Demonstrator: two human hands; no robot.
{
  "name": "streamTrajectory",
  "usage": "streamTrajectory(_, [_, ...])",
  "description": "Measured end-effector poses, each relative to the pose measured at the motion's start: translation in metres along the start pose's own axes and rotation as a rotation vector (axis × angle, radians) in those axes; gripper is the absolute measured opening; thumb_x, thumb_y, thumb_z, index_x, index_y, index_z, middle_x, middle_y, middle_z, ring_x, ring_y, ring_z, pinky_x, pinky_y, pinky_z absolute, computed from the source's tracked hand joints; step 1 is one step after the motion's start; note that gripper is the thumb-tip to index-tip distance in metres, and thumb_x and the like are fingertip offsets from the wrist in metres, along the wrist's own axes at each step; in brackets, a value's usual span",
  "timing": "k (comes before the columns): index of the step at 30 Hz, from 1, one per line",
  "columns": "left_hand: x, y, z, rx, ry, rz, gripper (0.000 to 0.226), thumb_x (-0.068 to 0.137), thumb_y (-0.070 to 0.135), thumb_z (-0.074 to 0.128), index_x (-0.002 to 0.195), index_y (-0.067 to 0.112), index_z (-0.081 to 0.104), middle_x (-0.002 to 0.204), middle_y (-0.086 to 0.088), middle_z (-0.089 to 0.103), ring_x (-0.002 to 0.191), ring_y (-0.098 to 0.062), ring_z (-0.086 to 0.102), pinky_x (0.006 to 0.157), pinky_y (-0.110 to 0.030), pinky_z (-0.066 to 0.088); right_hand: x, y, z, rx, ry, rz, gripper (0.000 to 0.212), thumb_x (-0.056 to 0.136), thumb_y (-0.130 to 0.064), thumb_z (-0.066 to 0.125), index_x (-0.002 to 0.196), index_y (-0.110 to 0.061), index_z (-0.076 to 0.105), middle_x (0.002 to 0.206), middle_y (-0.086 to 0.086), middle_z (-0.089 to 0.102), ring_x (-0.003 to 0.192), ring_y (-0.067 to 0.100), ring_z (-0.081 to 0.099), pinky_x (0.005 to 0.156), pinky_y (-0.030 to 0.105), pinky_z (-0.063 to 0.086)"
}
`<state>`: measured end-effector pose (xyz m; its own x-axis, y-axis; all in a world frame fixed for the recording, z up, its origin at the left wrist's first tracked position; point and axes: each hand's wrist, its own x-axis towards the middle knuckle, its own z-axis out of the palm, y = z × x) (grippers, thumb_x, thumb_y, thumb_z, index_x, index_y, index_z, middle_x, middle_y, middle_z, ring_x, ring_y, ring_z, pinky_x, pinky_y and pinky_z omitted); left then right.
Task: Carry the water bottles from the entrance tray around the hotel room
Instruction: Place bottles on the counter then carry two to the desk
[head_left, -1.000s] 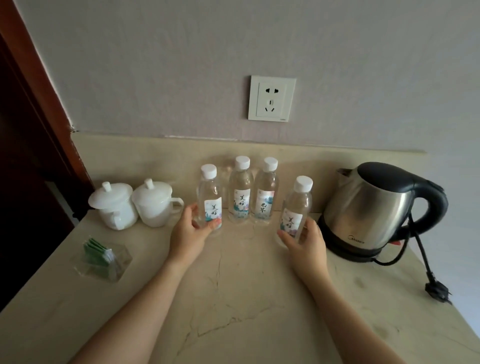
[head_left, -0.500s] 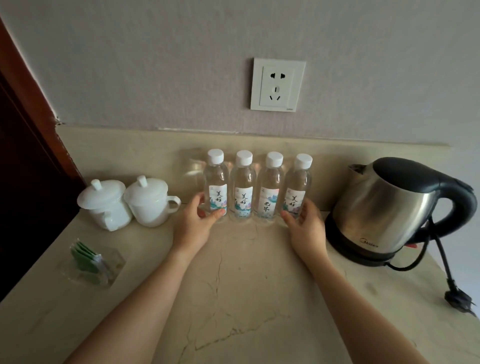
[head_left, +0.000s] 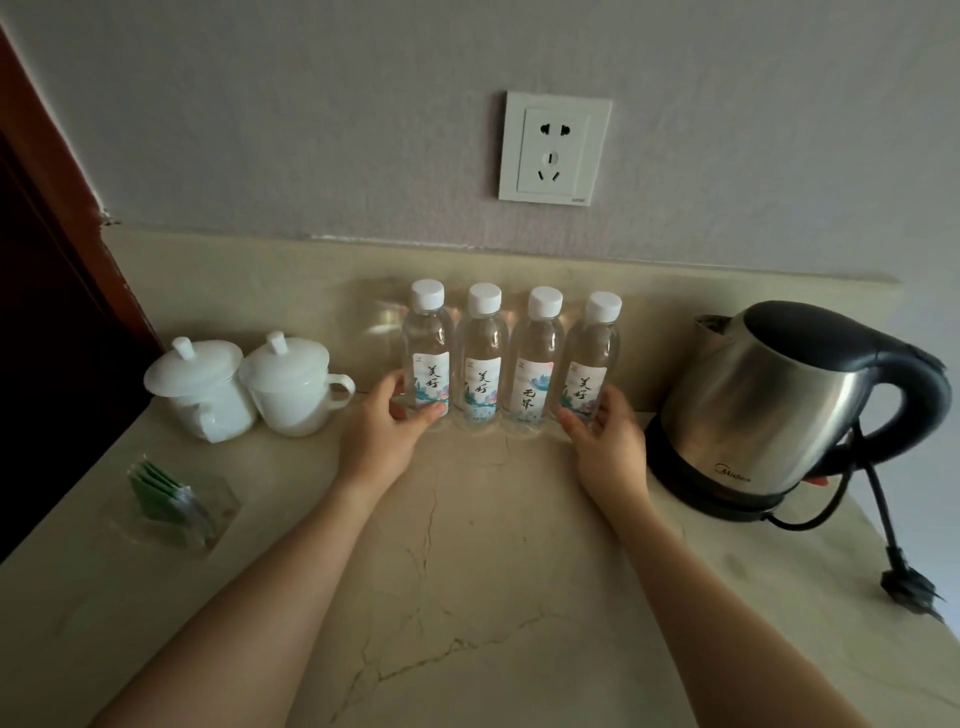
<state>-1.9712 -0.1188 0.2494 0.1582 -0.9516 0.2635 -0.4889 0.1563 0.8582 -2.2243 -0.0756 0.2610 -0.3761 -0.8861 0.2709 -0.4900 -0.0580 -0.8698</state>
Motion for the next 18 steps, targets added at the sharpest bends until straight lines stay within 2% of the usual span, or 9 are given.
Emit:
streamTrajectory(3, [-0.006, 0.0, 0.002, 0.017, -0.04, -0.042, 0.054, 0.074, 0.048, 0.077, 0.122, 0.034, 0.056, 0.098, 0.007, 0.071, 0.075, -0.006, 0.059, 0.069, -0.03, 0.048, -0.003, -0.002, -0.002, -0.001, -0.012, 0.012, 0.035, 0.084, -0.03, 0.074, 0.113, -0.033, 0.056, 0.101, -0.016, 0.064, 0.095, 0.007, 0.063, 0.086, 0.034, 0.054])
streamTrajectory(5, [-0.016, 0.006, 0.0, 0.012, -0.078, -0.095, 0.08, 0.07, 0.055, 0.077, 0.139, 0.033, 0.043, 0.117, 0.01, 0.065, 0.094, -0.007, 0.062, 0.083, -0.033, 0.052, -0.008, -0.009, -0.004, -0.005, -0.028, 0.043, 0.051, 0.079, -0.032, 0.078, 0.124, -0.026, 0.053, 0.106, -0.016, 0.063, 0.096, 0.008, 0.063, 0.083, 0.03, 0.051])
streamTrajectory(7, [-0.035, 0.018, -0.002, -0.021, -0.056, -0.126, 0.092, 0.073, 0.047, 0.08, 0.149, 0.024, 0.032, 0.128, 0.008, 0.053, 0.11, -0.007, 0.054, 0.097, -0.032, 0.047, -0.017, -0.014, -0.009, 0.031, -0.026, 0.102, 0.072, 0.073, -0.033, 0.082, 0.133, -0.022, 0.045, 0.116, -0.01, 0.062, 0.103, 0.011, 0.062, 0.085, 0.029, 0.049])
streamTrajectory(9, [-0.061, 0.031, -0.006, -0.105, -0.019, -0.121, 0.08, 0.078, 0.029, 0.081, 0.145, 0.018, 0.039, 0.133, 0.004, 0.048, 0.113, -0.009, 0.053, 0.097, -0.026, 0.044, -0.033, -0.014, -0.011, 0.074, 0.012, 0.185, 0.092, 0.071, -0.036, 0.085, 0.146, -0.016, 0.035, 0.141, 0.005, 0.051, 0.129, 0.021, 0.051, 0.104, 0.037, 0.044])
streamTrajectory(10, [-0.075, 0.039, -0.011, -0.143, 0.004, -0.099, 0.066, 0.079, 0.021, 0.08, 0.137, 0.02, 0.048, 0.131, 0.001, 0.054, 0.107, -0.009, 0.057, 0.092, -0.024, 0.046, -0.045, -0.017, -0.011, 0.117, 0.045, 0.222, 0.096, 0.073, -0.036, 0.084, 0.149, -0.013, 0.03, 0.149, 0.008, 0.043, 0.137, 0.024, 0.042, 0.112, 0.04, 0.038])
streamTrajectory(12, [-0.096, 0.053, -0.032, -0.199, 0.074, -0.016, 0.04, 0.08, 0.009, 0.078, 0.11, 0.029, 0.062, 0.111, -0.001, 0.069, 0.086, -0.005, 0.065, 0.078, -0.021, 0.051, -0.068, -0.03, -0.007, 0.226, 0.137, 0.216, 0.083, 0.079, -0.034, 0.08, 0.146, -0.014, 0.036, 0.146, 0.009, 0.045, 0.133, 0.026, 0.045, 0.111, 0.041, 0.038])
streamTrajectory(14, [-0.111, 0.069, -0.065, -0.223, 0.161, 0.05, 0.034, 0.08, 0.001, 0.076, 0.093, 0.031, 0.066, 0.088, 0.005, 0.073, 0.072, 0.0, 0.064, 0.07, -0.017, 0.05, -0.088, -0.06, 0.002, 0.317, 0.186, 0.144, 0.052, 0.084, -0.027, 0.075, 0.13, -0.018, 0.052, 0.126, 0.005, 0.06, 0.115, 0.022, 0.057, 0.103, 0.042, 0.046])
streamTrajectory(16, [-0.121, 0.086, -0.109, -0.216, 0.243, 0.099, 0.025, 0.08, 0.002, 0.075, 0.085, 0.027, 0.069, 0.074, 0.004, 0.071, 0.066, -0.003, 0.063, 0.064, -0.015, 0.048, -0.106, -0.102, 0.016, 0.406, 0.105, 0.053, 0.026, 0.087, -0.023, 0.071, 0.111, -0.022, 0.06, 0.099, -0.004, 0.067, 0.093, 0.016, 0.063, 0.09, 0.042, 0.053])
streamTrajectory(18, [-0.13, 0.097, -0.16, -0.193, 0.315, 0.152, 0.016, 0.081, 0.007, 0.075, 0.083, 0.022, 0.07, 0.074, 0.0, 0.071, 0.065, -0.012, 0.065, 0.062, -0.021, 0.05, -0.126, -0.15, 0.036, 0.507, -0.055, -0.061, 0.014, 0.087, -0.021, 0.07, 0.098, -0.025, 0.063, 0.081, -0.011, 0.066, 0.076, 0.008, 0.061, 0.075, 0.03, 0.053])
